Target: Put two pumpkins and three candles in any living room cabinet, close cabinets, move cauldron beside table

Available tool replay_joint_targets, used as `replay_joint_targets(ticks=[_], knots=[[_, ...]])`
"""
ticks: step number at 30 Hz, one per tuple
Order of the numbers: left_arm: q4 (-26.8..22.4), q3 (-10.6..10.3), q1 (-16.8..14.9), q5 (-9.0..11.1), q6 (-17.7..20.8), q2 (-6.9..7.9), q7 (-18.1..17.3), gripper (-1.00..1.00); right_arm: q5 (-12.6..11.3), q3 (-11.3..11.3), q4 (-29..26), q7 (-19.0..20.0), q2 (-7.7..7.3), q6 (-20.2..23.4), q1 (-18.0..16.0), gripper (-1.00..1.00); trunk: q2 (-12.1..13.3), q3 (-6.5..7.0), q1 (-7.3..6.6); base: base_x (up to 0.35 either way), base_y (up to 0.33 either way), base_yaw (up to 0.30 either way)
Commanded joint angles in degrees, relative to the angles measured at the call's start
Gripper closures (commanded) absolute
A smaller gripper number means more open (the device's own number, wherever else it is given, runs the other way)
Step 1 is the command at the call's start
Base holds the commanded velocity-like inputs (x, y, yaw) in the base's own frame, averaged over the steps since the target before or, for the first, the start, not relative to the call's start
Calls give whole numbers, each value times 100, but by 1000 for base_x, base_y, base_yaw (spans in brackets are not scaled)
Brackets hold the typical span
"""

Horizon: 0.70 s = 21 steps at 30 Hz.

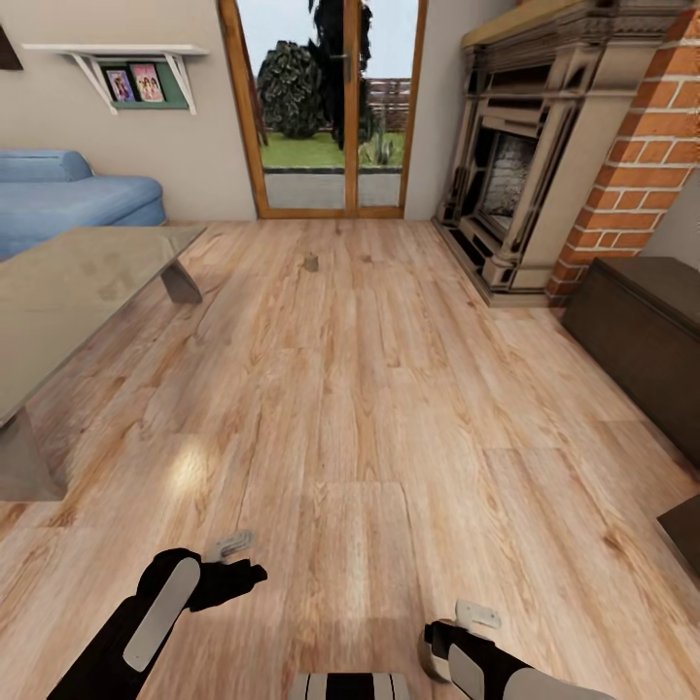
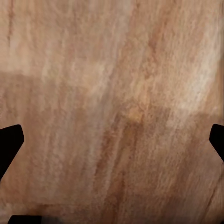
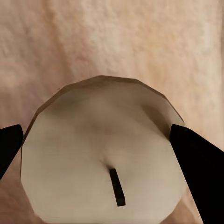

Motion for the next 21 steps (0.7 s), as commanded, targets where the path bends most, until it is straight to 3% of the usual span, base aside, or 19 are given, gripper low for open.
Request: replay_joint_targets(ticks=[1, 21], knots=[[-6, -14, -3, 60, 4, 6, 59, -100, -61, 42, -2, -24, 0, 0, -1, 100, 0, 18, -3, 0, 0, 0], [16, -14, -3, 59, 4, 6, 58, -100, -11, 50, -12, -24, -1, -209, -1, 100, 27, 462, -55, 0, 0, 0]])
